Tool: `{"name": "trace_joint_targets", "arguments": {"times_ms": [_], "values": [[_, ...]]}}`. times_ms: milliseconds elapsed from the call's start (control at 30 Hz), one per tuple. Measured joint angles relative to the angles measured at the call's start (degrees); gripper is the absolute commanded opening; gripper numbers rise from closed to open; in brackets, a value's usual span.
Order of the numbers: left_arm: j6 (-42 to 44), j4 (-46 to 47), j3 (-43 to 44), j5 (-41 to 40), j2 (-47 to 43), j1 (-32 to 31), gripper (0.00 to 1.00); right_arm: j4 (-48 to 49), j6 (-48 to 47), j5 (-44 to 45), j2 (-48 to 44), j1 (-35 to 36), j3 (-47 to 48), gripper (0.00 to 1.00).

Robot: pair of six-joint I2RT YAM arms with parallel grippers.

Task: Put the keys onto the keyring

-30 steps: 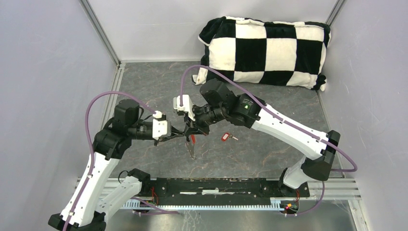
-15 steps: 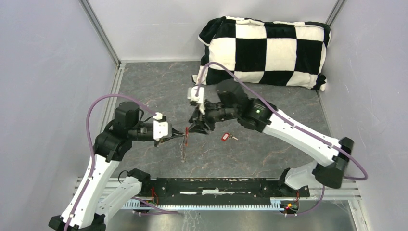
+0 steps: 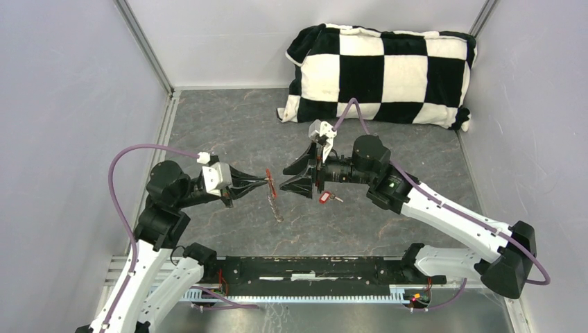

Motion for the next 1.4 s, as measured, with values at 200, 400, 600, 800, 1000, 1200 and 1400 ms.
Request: {"name": "trace_joint_targets", "arguments": {"times_ms": [200,400,600,800,1000,1200,1400], "values": [[-3.6,4.5,0.0,0.1,0.4,0.0,0.02,11.0,7.9,-2.6,0.7,0.0,-3.2,0.55],[-3.6,5.3,0.0,0.1,0.6,0.0,0.02,18.1,12.8,-4.4,1.6,0.0,-4.3,0.45],[-3.7,5.4,0.0,0.3,0.8,0.0,0.02,21.5,15.2,-5.1,3.2,0.0,-5.3,0.30],[-4.8,5.9,0.0,1.1,0.9,0.0,0.02,23.4,16.3,-5.0,3.3,0.0,-6.6,0.16],[-5.2,7.0,0.2,1.8,0.9,0.0,0.02,25.9,17.7,-5.1,3.3,0.0,-8.0,0.00],[-5.3,7.3,0.7,2.0,0.9,0.0,0.02,26.7,18.2,-5.1,3.2,-0.2,-9.1,0.00],[-5.6,7.3,0.7,2.2,1.0,0.0,0.02,25.6,17.2,-5.8,2.8,-0.3,-9.3,0.28]]}}
